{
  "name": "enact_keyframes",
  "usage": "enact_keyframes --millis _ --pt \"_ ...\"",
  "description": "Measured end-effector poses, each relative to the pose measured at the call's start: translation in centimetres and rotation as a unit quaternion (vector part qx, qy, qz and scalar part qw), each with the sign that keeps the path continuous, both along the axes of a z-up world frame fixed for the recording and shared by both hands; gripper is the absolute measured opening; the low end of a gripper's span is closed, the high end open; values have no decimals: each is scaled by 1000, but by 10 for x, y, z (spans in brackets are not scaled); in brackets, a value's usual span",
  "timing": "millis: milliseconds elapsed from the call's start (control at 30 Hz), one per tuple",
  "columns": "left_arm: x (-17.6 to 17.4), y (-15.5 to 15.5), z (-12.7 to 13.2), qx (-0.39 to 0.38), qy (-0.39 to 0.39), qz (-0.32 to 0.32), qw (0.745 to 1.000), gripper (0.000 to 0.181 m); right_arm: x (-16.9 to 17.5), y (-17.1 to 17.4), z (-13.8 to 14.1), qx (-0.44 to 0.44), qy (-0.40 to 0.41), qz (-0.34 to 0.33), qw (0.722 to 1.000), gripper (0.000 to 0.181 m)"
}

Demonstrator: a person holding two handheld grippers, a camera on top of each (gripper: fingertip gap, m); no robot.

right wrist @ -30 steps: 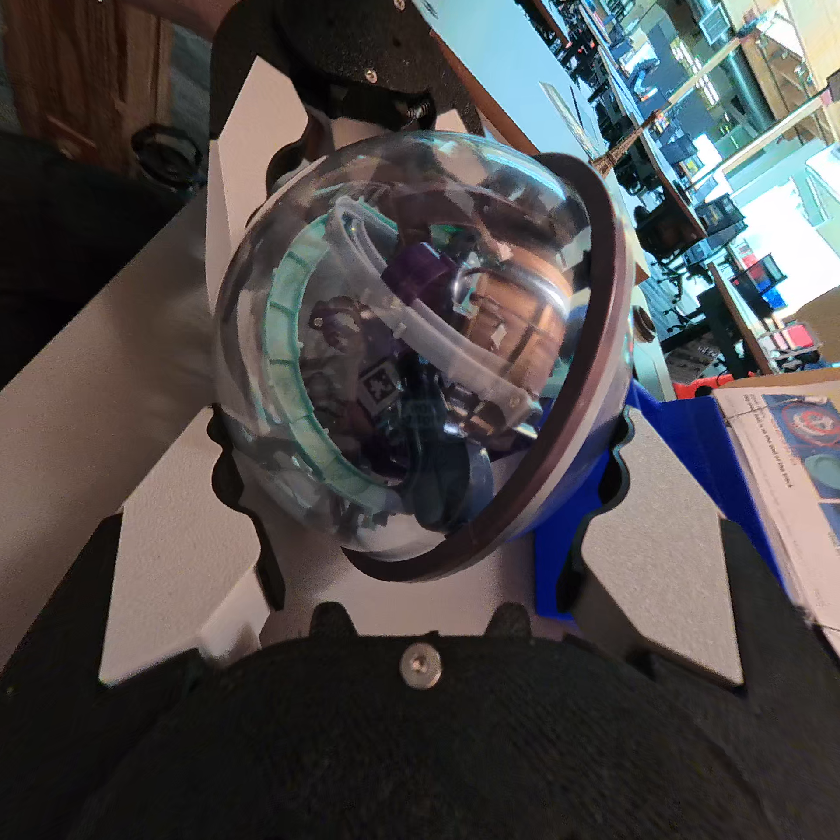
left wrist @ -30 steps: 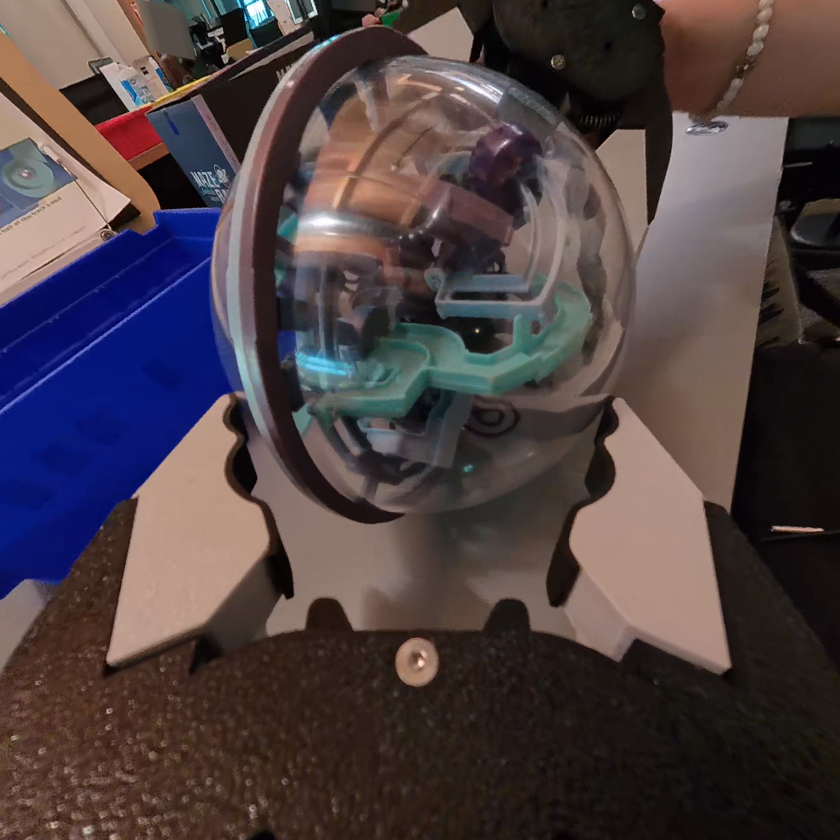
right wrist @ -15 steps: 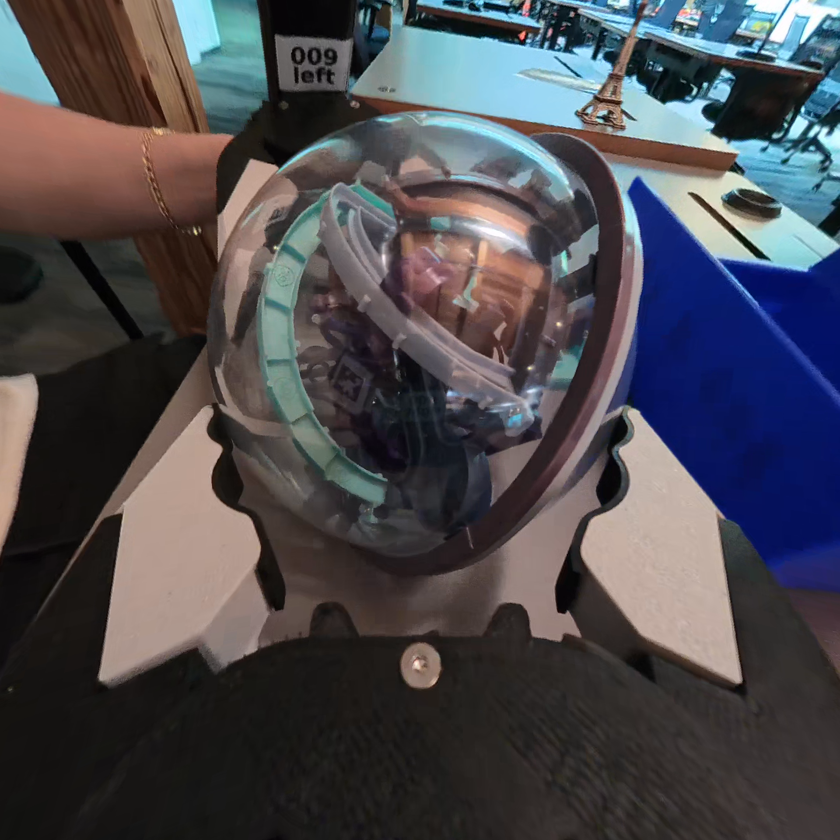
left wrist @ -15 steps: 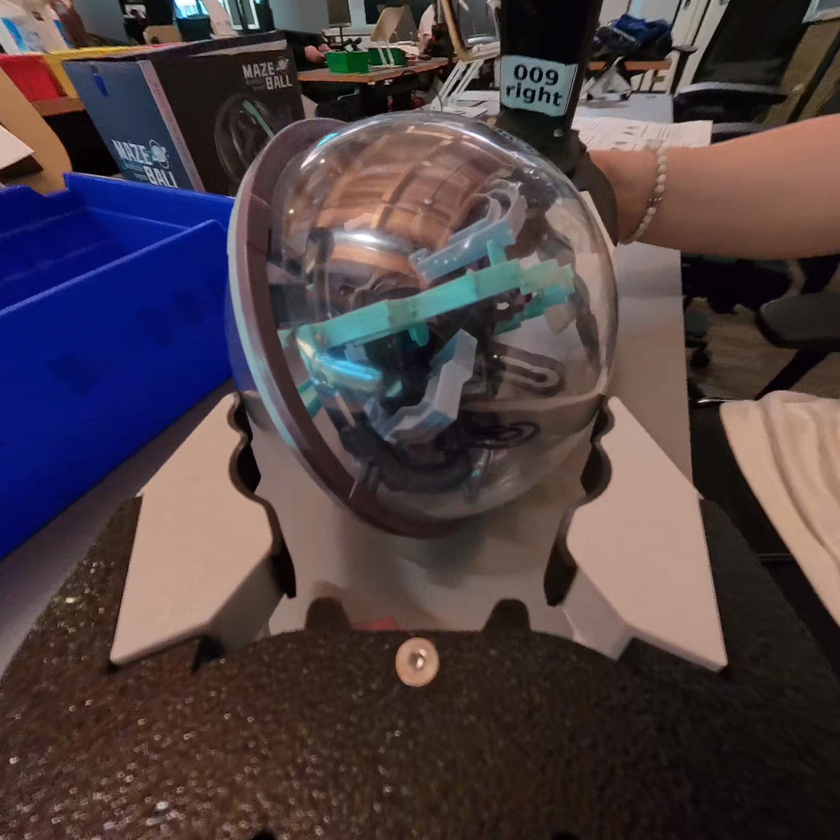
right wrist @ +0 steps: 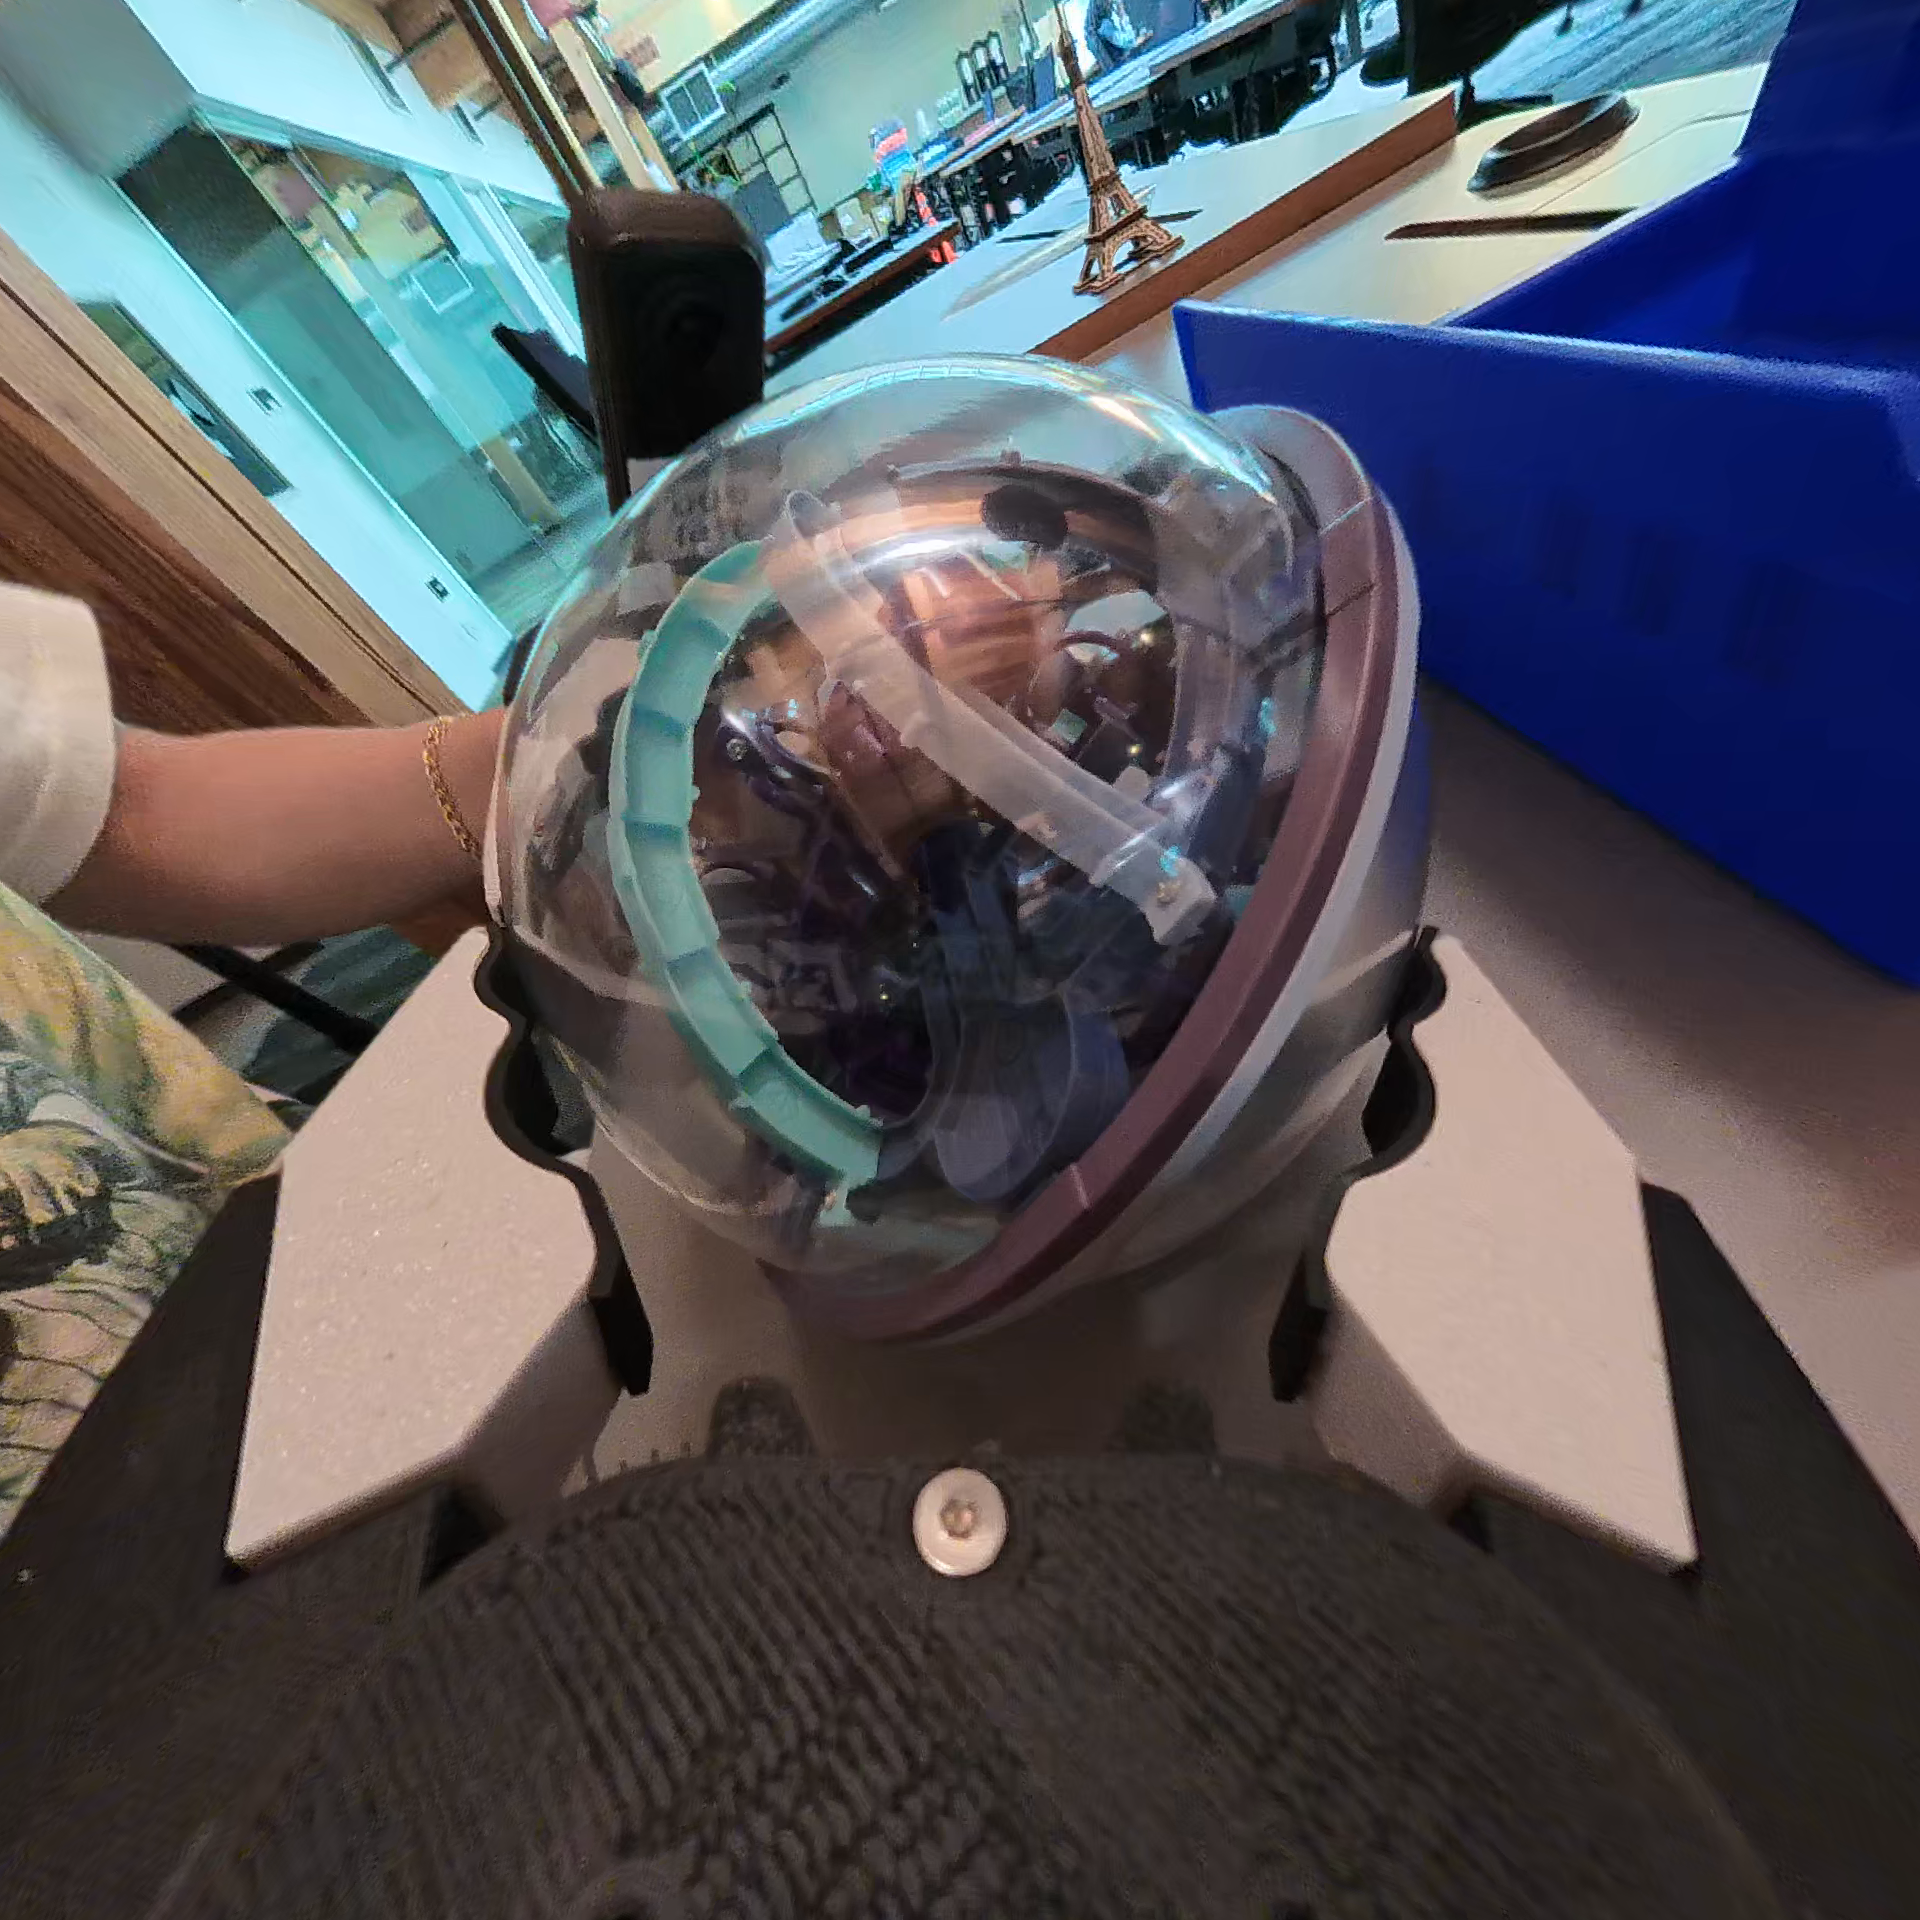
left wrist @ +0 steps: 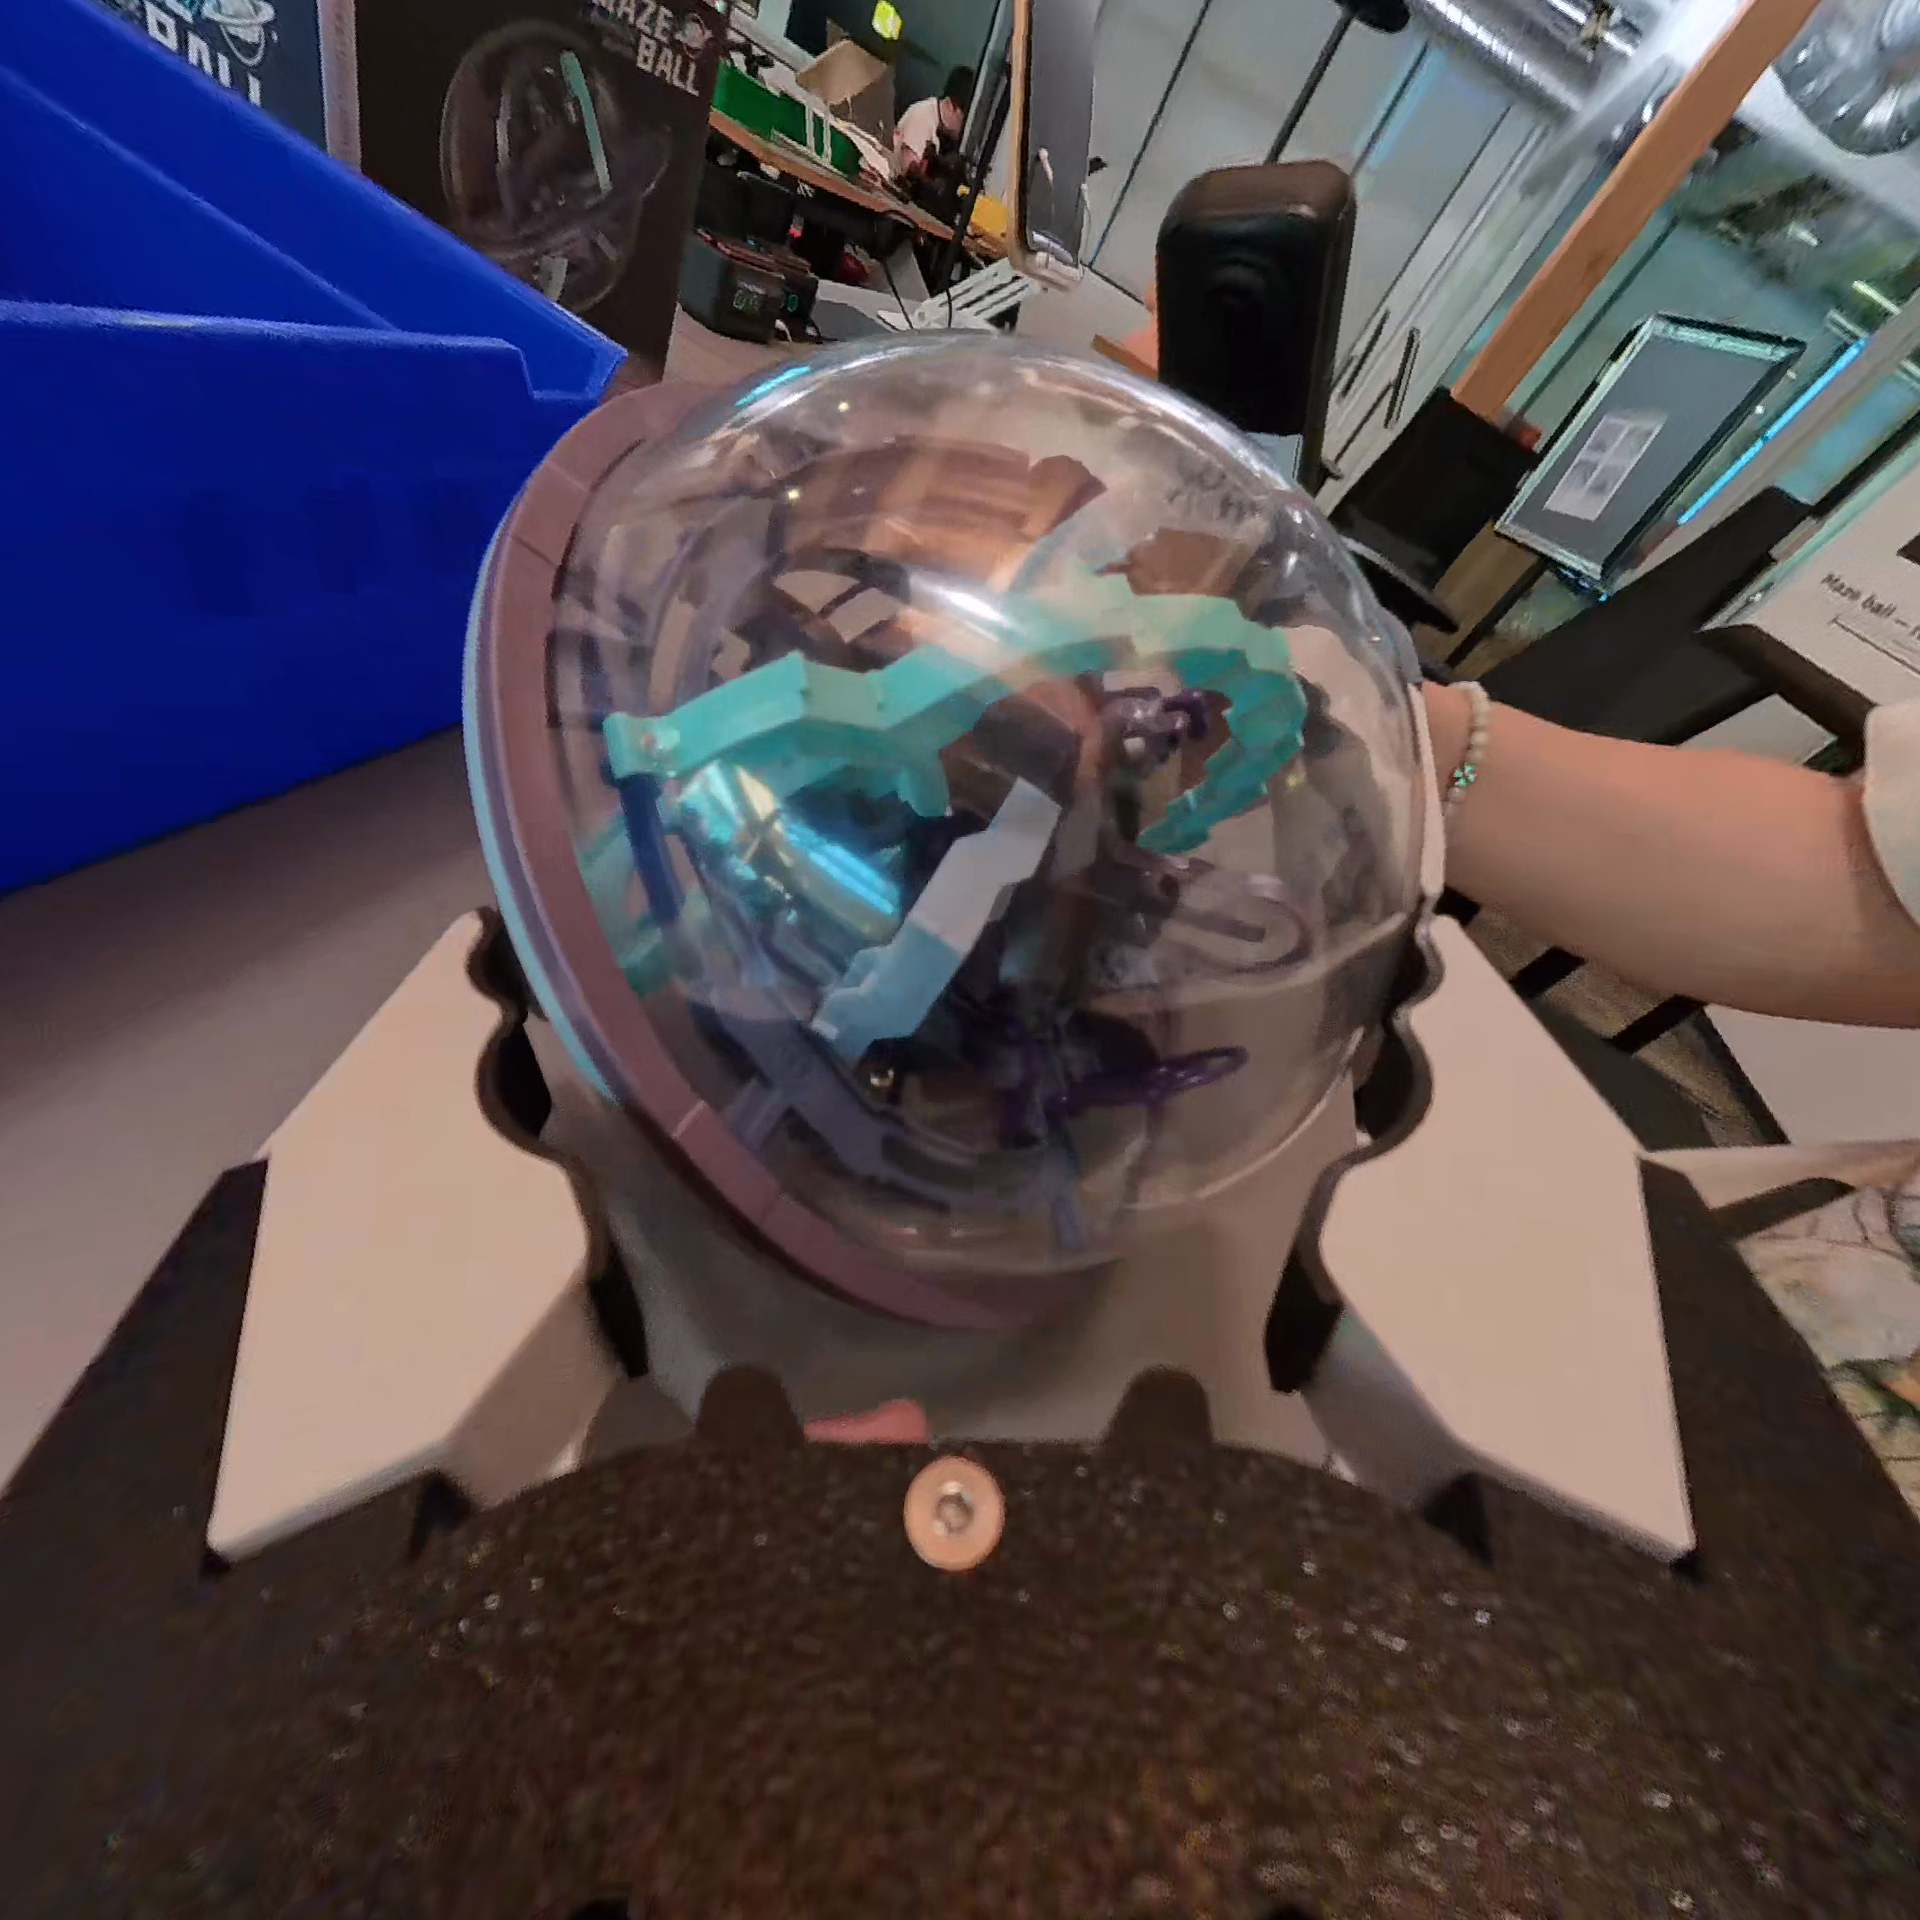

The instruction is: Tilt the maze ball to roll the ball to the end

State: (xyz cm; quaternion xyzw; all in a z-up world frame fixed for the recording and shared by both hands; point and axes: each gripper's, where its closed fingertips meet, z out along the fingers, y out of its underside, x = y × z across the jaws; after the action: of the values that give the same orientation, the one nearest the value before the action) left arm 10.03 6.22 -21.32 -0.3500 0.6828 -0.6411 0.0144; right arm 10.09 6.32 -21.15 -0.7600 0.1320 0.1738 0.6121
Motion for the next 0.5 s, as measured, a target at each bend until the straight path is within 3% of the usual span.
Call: enact_keyframes --millis 33,167,300,500 --pt "-2 -2 0 2 -3 4 1000 155 -2 -2 0 3 9 3 1000 157" --pt "-13 -13 -5 48 -24 -4 999 155 -10 -15 0 14 44 22 999 156" --pt "-23 -26 10 84 -77 24 993 157 -23 -26 17 58 68 30 995 156" --pt "-56 -50 76 72 -202 54 975 158 -63 -49 63 151 86 63 983 156"
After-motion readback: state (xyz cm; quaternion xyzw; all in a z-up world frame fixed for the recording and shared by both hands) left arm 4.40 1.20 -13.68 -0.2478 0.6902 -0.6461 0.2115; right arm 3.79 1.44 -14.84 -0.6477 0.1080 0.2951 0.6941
